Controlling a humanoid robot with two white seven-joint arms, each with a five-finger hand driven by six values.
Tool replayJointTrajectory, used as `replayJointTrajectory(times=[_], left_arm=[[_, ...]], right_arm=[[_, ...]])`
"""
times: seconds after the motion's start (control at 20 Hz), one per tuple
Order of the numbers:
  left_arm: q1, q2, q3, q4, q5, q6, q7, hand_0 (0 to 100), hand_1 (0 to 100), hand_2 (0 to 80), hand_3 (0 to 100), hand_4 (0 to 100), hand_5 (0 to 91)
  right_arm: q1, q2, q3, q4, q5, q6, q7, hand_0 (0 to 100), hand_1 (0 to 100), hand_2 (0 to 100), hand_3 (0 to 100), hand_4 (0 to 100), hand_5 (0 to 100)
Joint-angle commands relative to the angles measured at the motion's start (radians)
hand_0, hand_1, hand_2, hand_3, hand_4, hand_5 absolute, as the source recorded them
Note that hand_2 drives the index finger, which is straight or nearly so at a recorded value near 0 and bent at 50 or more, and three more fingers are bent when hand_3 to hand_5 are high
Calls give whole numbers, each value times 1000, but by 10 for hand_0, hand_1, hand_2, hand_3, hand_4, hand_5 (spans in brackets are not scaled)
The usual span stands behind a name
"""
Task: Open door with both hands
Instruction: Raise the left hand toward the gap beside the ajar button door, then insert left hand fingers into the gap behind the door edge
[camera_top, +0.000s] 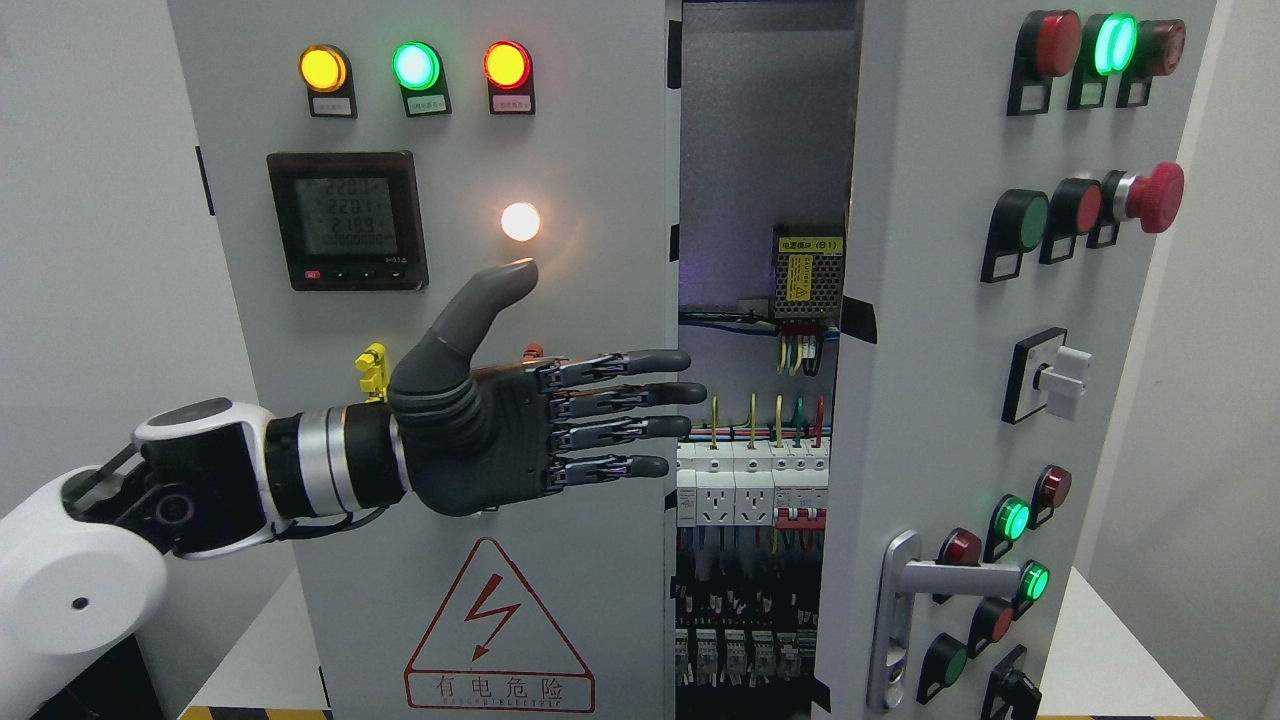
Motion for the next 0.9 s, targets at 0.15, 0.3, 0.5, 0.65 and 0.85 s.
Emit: replayJointTrajectory(times=[0.15, 0.3, 0.5, 0.65, 0.85], left_arm=[[-65, -341, -75, 156, -12, 25, 1, 0, 0, 0, 0, 42, 0], [-81, -383, -65, 156, -12, 25, 1, 0, 0, 0, 0, 42, 0], [-86, -422, -64, 171, -15, 23, 1, 0, 0, 0, 0, 42, 0], [-95, -443, -58, 191, -14, 23, -1, 0, 0, 0, 0, 42, 0], [-97, -454, -58, 192, -14, 23, 1, 0, 0, 0, 0, 42, 0]], right_arm=[[0, 1, 0, 0, 0, 0, 0, 0, 0, 0, 0, 0, 0], [0, 0, 0, 0, 0, 0, 0, 0, 0, 0, 0, 0, 0], [0, 0, 0, 0, 0, 0, 0, 0, 0, 0, 0, 0, 0], [0, 0, 0, 0, 0, 0, 0, 0, 0, 0, 0, 0, 0], [0, 0, 0, 0, 0, 0, 0, 0, 0, 0, 0, 0, 0]])
